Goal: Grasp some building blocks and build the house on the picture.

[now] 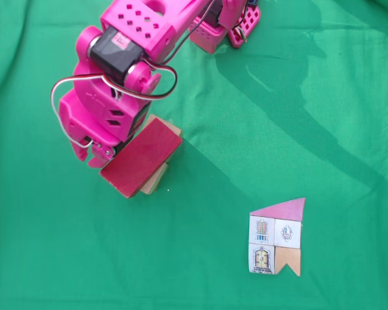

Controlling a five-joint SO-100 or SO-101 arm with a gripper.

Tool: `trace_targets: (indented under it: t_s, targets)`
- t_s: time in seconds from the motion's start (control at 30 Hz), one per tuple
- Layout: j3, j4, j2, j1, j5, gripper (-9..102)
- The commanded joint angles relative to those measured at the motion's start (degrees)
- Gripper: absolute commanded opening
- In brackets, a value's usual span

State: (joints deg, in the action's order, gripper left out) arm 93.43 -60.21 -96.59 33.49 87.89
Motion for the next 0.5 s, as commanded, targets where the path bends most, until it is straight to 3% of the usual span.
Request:
trace_targets:
  t_s: [0.0,0.47]
  targets:
    - [-1.67,0.70,-0.18,-0.53,0.44,1]
    - [-1.67,0.79,-0.18,-2.02,0.44,1]
